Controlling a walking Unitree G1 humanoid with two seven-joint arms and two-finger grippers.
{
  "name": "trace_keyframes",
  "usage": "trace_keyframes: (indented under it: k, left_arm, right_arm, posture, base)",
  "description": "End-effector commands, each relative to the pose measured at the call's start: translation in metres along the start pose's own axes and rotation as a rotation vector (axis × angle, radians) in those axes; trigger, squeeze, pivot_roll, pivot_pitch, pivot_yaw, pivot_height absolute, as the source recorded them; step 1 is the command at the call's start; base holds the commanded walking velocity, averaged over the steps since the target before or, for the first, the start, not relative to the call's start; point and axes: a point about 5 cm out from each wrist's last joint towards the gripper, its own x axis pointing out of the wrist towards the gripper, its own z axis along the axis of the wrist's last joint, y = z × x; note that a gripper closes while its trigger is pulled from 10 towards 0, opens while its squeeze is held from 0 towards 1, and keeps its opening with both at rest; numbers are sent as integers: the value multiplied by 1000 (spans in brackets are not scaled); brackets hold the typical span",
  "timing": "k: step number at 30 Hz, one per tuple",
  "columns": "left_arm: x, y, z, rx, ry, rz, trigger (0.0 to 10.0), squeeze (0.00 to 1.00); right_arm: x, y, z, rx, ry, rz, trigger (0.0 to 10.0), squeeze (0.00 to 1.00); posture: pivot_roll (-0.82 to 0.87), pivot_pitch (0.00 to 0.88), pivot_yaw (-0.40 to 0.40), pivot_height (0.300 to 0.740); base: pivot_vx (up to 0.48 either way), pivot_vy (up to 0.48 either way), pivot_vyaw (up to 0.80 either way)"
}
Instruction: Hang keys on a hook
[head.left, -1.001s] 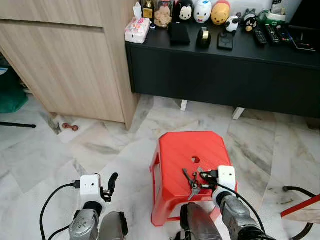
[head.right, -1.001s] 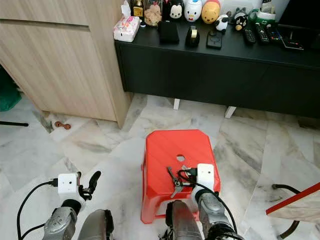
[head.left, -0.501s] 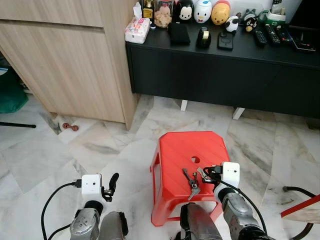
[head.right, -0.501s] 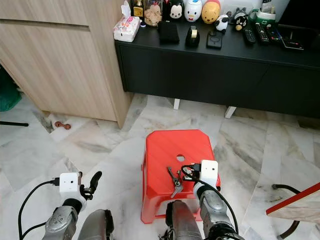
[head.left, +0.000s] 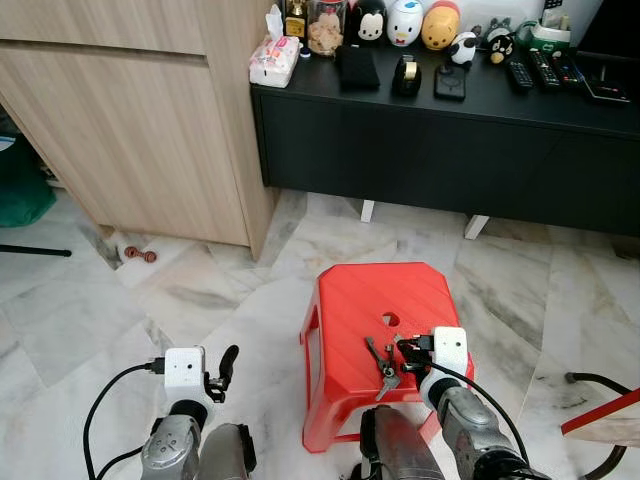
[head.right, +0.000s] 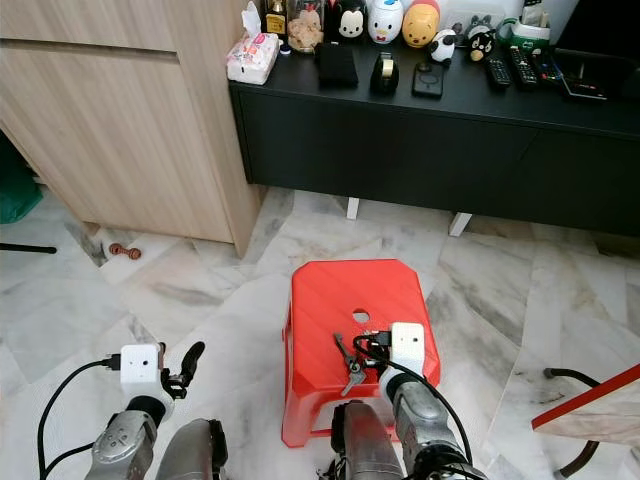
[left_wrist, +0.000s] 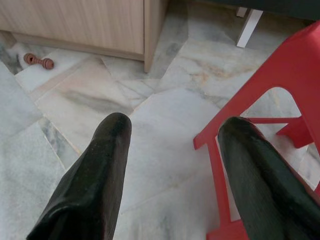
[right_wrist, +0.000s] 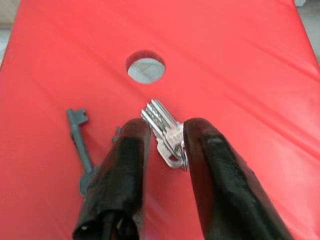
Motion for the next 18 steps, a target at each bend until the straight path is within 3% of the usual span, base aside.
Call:
trace_keyframes:
  k: [1, 2, 3, 4, 12, 18]
  left_arm:
    - [-6, 1, -8, -1, 31, 4, 10000, 0]
    - [-6, 1, -9, -1, 31, 3, 10000, 0]
    - [-7, 1, -9, -1, 32, 3, 10000, 0]
    - [-7, 1, -10, 0, 33, 2, 10000, 0]
    - [-10, 1, -12, 13, 39, -3, 10000, 0]
    - [-10, 1, -12, 18, 44, -7, 10000, 0]
  right_arm:
    - [0, -2, -1, -2, 20, -11, 10000, 1000]
    - [0, -2, -1, -5, 22, -16, 10000, 1000]
    - [0, -3, 0, -8, 24, -20, 10000, 90]
    - [1, -4, 1, -7, 24, -25, 10000, 0]
    - [3, -7, 8, 5, 10, -43, 10000, 0]
    - [0, -11, -3, 10, 67, -80, 10000, 0]
  posture:
    - [-15, 153, -62, 615]
    - [-14, 155, -61, 615]
    - [-14, 155, -61, 615]
    - [-13, 160, -62, 615]
    - [-9, 160, -62, 615]
    - [-7, 156, -56, 615]
  base:
    - [0, 0, 0]
    - [0, 0, 0]
    - [0, 0, 0]
    - [0, 0, 0]
    - [0, 0, 0]
    - [0, 0, 0]
